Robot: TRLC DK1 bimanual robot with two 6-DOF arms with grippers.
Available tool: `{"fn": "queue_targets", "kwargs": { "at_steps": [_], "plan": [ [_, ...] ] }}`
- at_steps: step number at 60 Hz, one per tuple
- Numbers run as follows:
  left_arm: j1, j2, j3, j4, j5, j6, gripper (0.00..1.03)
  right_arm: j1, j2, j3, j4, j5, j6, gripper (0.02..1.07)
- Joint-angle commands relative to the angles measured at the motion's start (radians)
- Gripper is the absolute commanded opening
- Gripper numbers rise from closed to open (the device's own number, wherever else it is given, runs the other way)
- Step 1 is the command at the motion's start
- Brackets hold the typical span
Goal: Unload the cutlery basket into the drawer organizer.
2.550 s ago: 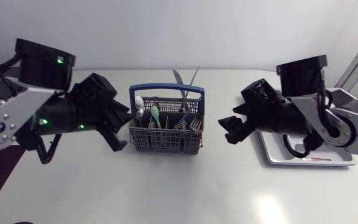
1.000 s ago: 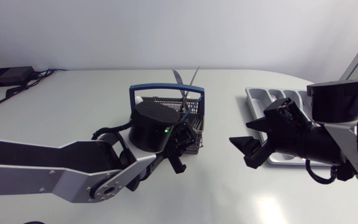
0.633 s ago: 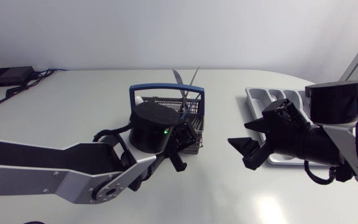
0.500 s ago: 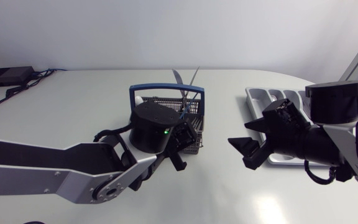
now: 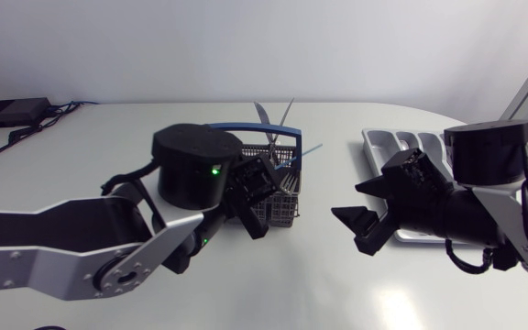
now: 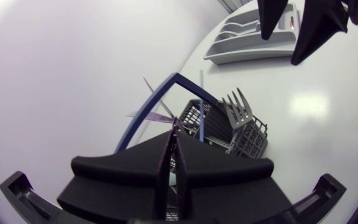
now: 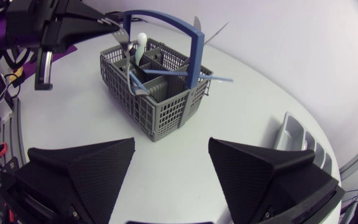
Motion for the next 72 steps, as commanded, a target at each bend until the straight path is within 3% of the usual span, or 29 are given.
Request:
{"fn": "queue_targets", "kwargs": {
  "at_steps": [1, 25, 32, 49, 60, 72],
  "plan": [
    [-0.002, -0.067, 0.04, -0.015, -0.004, 0.013, 0.04, 0.015, -0.014, -0.009, -0.016, 0.002, -0.012, 0.88],
    [0.01, -0.239, 0.117, -0.153, 0.014, -0.082, 0.04, 0.047, -0.093, 0.039, -0.076, -0.003, 0.003, 0.88],
    [0.051, -0.256, 0.172, -0.269, 0.106, -0.204, 0.04, 0.053, -0.154, 0.054, -0.102, -0.018, 0.011, 0.88],
    [0.153, -0.216, 0.284, -0.435, 0.318, -0.438, 0.04, 0.09, -0.238, 0.077, -0.111, -0.027, 0.029, 0.88],
    [0.179, -0.161, 0.33, -0.481, 0.404, -0.516, 0.04, 0.134, -0.229, 0.105, -0.079, -0.015, 0.057, 0.88],
    [0.208, -0.079, 0.393, -0.53, 0.52, -0.61, 0.04, 0.214, -0.125, 0.166, -0.016, 0.06, 0.066, 0.87]
  ]
}}
